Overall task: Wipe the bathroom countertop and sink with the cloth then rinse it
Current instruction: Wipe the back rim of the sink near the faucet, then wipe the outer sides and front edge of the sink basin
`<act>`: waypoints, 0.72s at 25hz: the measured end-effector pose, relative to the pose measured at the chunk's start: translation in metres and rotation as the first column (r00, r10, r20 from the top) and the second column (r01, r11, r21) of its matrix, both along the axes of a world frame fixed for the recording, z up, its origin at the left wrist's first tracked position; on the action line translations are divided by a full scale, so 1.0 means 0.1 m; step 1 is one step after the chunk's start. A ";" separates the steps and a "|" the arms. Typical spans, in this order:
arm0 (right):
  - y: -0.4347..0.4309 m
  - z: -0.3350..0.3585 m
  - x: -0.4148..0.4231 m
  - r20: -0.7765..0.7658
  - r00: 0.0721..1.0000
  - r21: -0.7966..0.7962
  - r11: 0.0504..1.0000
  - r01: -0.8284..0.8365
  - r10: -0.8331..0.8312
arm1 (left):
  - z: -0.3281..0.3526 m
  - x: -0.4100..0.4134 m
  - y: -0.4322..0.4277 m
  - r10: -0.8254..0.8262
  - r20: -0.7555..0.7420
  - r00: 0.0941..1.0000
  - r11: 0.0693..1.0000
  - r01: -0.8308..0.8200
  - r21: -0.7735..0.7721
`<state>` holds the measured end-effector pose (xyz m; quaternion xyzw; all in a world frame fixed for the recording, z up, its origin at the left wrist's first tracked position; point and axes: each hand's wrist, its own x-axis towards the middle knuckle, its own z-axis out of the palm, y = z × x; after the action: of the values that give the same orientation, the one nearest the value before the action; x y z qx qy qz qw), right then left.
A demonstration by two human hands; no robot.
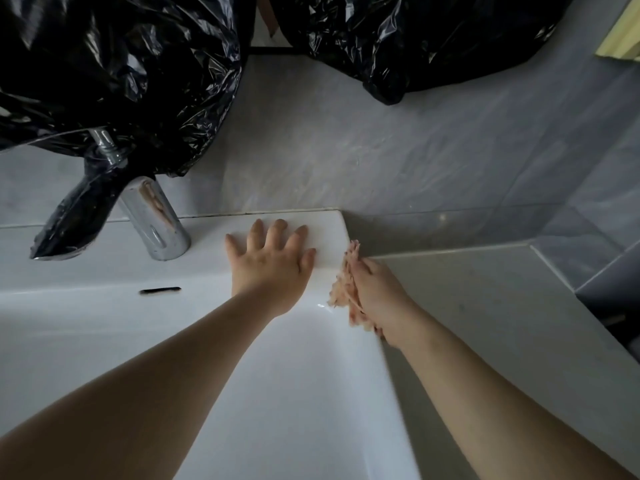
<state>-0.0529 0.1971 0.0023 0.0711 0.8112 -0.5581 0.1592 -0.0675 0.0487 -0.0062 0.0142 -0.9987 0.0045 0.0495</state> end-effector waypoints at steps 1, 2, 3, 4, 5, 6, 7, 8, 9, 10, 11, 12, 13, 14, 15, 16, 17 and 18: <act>-0.02 0.02 -0.04 -0.017 1.000 0.035 0.999 0.016 -0.015 | 0.00 0.00 -0.01 0.001 -0.001 1.000 1.000 -0.001 0.005; -0.07 0.04 -0.14 -0.039 0.999 0.061 0.998 0.035 -0.033 | 0.01 0.00 -0.01 -0.002 0.008 1.000 1.000 0.002 0.015; -0.13 0.08 -0.28 -0.050 0.997 0.076 0.995 0.058 -0.054 | 0.02 0.00 -0.01 -0.009 0.023 1.000 1.000 0.008 0.025; -0.18 0.12 -0.41 -0.043 0.997 0.062 0.996 0.071 -0.068 | 0.03 -0.01 0.00 -0.012 0.038 0.999 0.999 0.011 0.030; -0.21 0.17 -0.46 -0.030 0.996 0.042 0.996 0.081 -0.080 | 0.03 -0.01 0.00 -0.011 0.051 0.999 0.999 0.009 0.032; -0.21 0.15 -0.44 -0.043 0.997 0.036 0.997 0.069 -0.067 | 0.03 0.00 0.00 -0.009 0.057 0.998 0.999 0.007 0.036; -0.18 0.10 -0.35 -0.068 0.996 0.029 0.998 0.062 -0.060 | 0.03 0.00 -0.01 -0.011 0.055 0.998 0.999 0.009 0.040; -0.12 0.06 -0.20 -0.086 0.995 0.007 0.999 0.052 -0.052 | 0.04 -0.01 -0.02 -0.013 0.047 0.999 0.999 0.010 0.049; -0.06 0.02 -0.05 -0.073 0.996 -0.034 0.998 0.054 -0.057 | 0.05 0.00 -0.03 -0.007 0.033 0.999 0.998 0.005 0.064; 0.01 -0.03 0.07 -0.051 0.997 -0.097 0.994 0.048 -0.053 | 0.06 -0.01 -0.01 -0.002 0.012 1.000 0.996 0.001 0.086; 0.06 -0.09 0.11 -0.029 0.997 -0.152 0.986 0.064 -0.069 | 0.09 -0.02 0.04 -0.003 -0.013 1.000 0.993 0.005 0.117; 0.10 -0.13 0.08 0.001 0.996 -0.197 0.977 0.085 -0.087 | 0.10 -0.03 0.11 -0.006 -0.033 0.999 0.989 0.011 0.148; 0.10 -0.16 -0.01 0.039 0.993 -0.236 0.965 0.115 -0.109 | 0.10 -0.03 0.21 -0.001 -0.047 0.999 0.985 0.009 0.172; 0.09 -0.20 -0.14 0.082 0.991 -0.278 0.952 0.125 -0.106 | 0.10 -0.04 0.30 0.018 -0.054 0.998 0.982 -0.007 0.189; 0.07 -0.20 -0.23 0.104 0.990 -0.354 0.927 0.126 -0.095 | 0.08 -0.06 0.37 0.046 -0.052 0.998 0.979 -0.034 0.200; 0.04 -0.25 -0.27 0.104 0.992 -0.429 0.897 0.109 -0.071 | 0.07 -0.09 0.41 0.077 -0.046 0.996 0.977 -0.066 0.204; 0.04 -0.31 -0.25 0.080 0.996 -0.494 0.866 0.083 -0.050 | 0.05 -0.11 0.43 0.109 -0.035 0.993 0.974 -0.100 0.203; 0.11 -0.37 -0.16 0.078 0.997 -0.533 0.844 0.063 -0.025 | 0.05 -0.14 0.46 0.148 -0.025 0.989 0.969 -0.140 0.206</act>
<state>-0.0693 0.2079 -0.0349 0.0614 0.6159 -0.7627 0.1874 -0.0811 0.0945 -0.0012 0.0917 -0.9890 -0.0943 0.0675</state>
